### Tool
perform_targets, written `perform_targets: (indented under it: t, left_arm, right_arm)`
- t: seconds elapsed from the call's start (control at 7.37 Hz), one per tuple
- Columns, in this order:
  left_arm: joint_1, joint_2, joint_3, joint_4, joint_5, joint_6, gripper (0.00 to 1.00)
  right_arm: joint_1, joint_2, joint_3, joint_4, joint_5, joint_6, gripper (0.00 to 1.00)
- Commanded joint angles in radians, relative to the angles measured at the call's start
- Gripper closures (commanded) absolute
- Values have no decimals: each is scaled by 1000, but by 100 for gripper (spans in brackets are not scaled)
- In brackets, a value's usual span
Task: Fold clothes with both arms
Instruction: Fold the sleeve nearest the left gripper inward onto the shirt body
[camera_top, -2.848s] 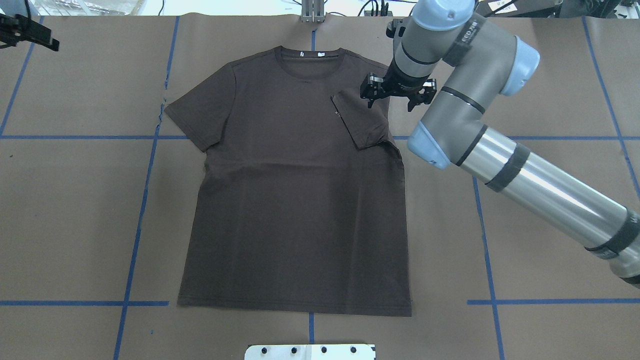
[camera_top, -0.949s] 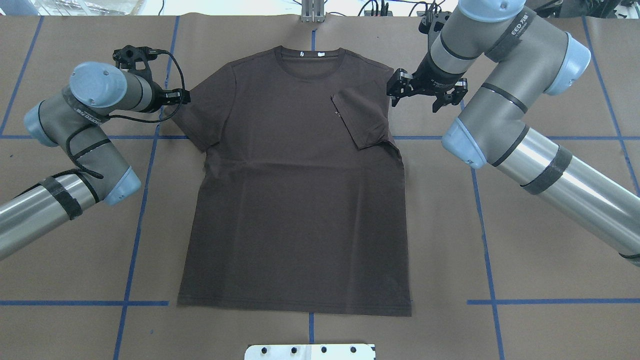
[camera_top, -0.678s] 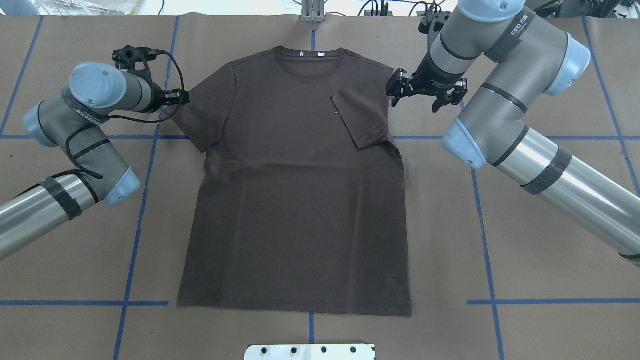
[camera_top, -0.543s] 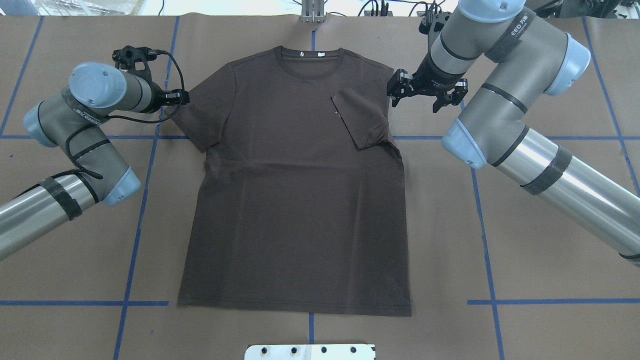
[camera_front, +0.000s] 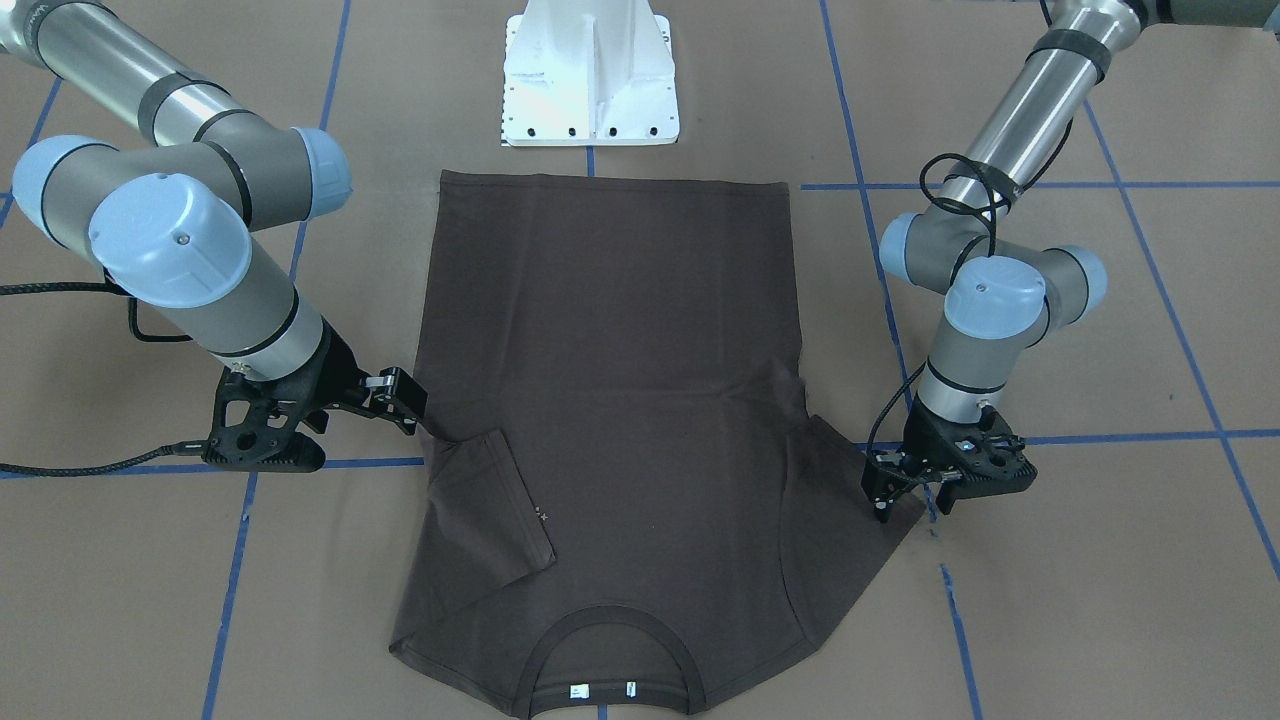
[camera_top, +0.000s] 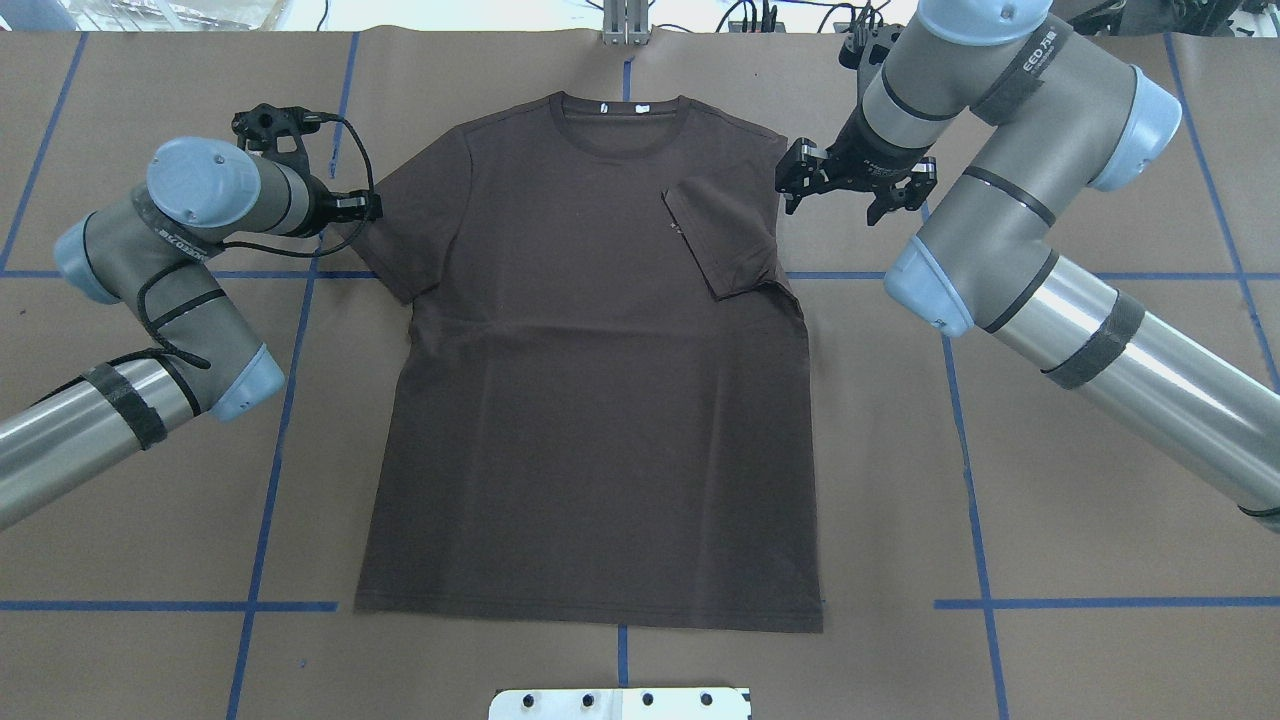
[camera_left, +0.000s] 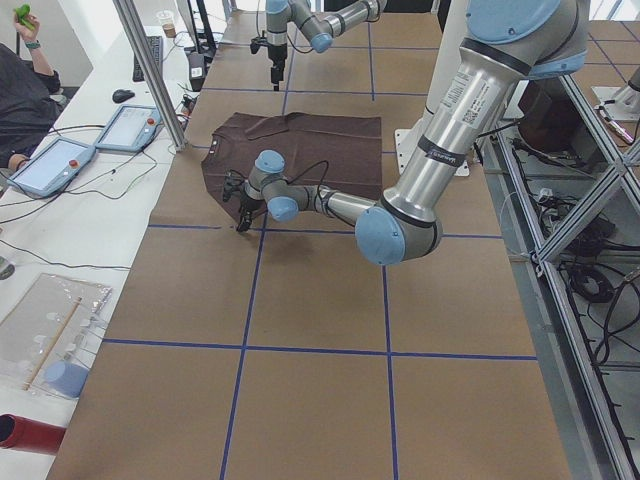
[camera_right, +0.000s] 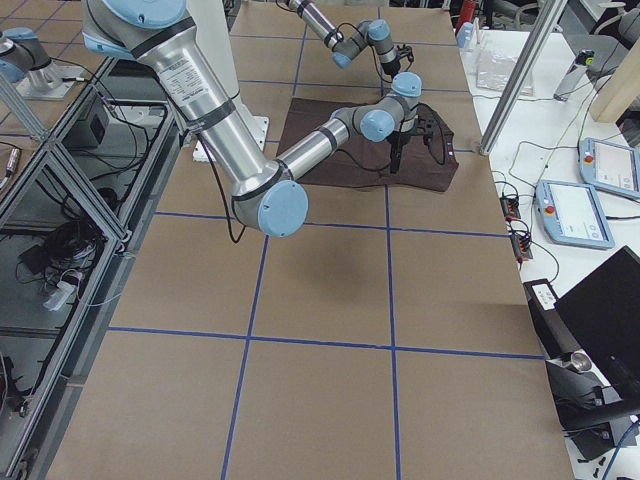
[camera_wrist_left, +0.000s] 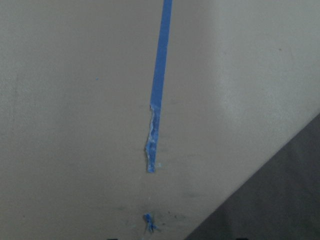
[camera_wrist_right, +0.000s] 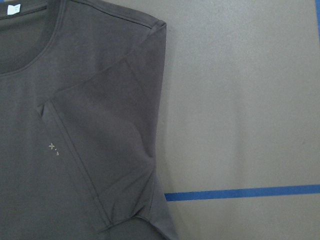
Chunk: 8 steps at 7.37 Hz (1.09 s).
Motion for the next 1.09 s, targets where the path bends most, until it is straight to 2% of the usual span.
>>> perform_targets:
  t: [0.0,0.14,0.27,0.81,0.95]
  left_arm:
    - [3,0,-4,9,-5,4,62]
    - [3,0,-6,13,-8,4,70]
    - [3,-3,-9,14,-8,5,72]
    - [3,-6,-20,16,-8,5,75]
    - [3,-9,-21,16,-8,5,93]
  right_arm:
    - [0,2,0,0,0,0,0]
    - [0,2,0,0,0,0,0]
    - [0,2,0,0,0,-2,0]
    - [0,0,-2,0,0,-2,0]
    - [0,-2,-2,0,-2,-3,0]
